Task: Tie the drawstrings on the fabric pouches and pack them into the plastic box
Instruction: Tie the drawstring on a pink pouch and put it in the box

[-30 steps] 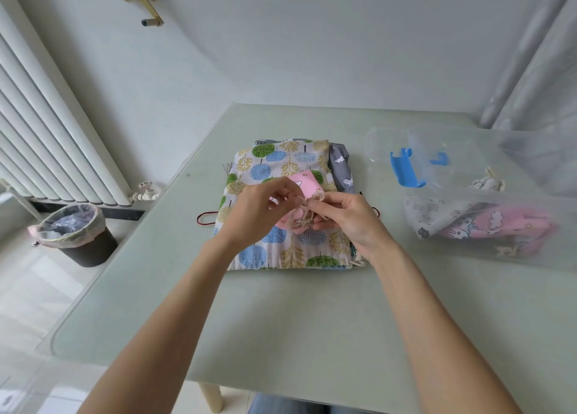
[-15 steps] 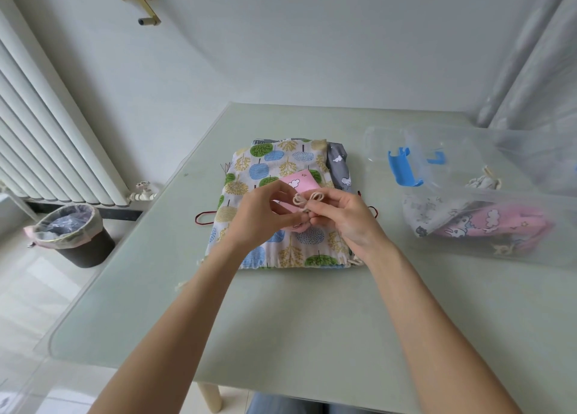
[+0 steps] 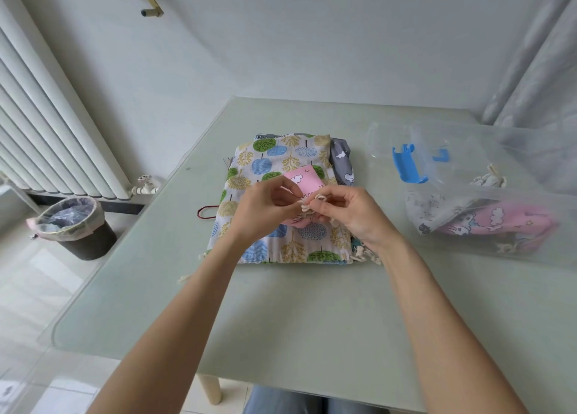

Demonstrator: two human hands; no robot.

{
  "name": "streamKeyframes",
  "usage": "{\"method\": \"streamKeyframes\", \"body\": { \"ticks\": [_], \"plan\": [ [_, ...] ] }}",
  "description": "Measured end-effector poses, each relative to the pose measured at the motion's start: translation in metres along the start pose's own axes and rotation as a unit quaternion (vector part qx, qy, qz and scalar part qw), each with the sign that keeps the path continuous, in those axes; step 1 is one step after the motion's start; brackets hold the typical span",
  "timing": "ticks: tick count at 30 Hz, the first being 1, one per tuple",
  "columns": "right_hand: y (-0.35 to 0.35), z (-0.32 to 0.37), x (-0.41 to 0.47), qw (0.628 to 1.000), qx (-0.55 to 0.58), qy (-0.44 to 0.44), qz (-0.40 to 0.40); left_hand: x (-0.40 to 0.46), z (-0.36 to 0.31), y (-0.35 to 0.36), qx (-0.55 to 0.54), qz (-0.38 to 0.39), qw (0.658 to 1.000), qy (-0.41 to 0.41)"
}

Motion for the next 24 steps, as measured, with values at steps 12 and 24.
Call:
{"method": "streamKeyframes", "body": {
  "ticks": [12, 24],
  "plan": [
    [-0.013, -0.008, 0.001, 0.996, -0.011, -0.001, -0.09, -0.005, -0.022, 0.004, 0.16, -0.046, 0.983, 0.084],
    [0.001, 0.002, -0.002, 0.997, 0.081, -0.002, 0.017, -0.001, -0.002, 0.006, -0.112, 0.056, 0.992, -0.03]
  ]
}}
Point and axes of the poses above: each hand's wrist, its own x-axis towards the middle knuckle, its own y-axis out of the palm, z = x × y, the point moved 10 cm from there along x, towards the middle knuckle, and after that the axes turned 3 degrees about -y, right-handed, at the moved point
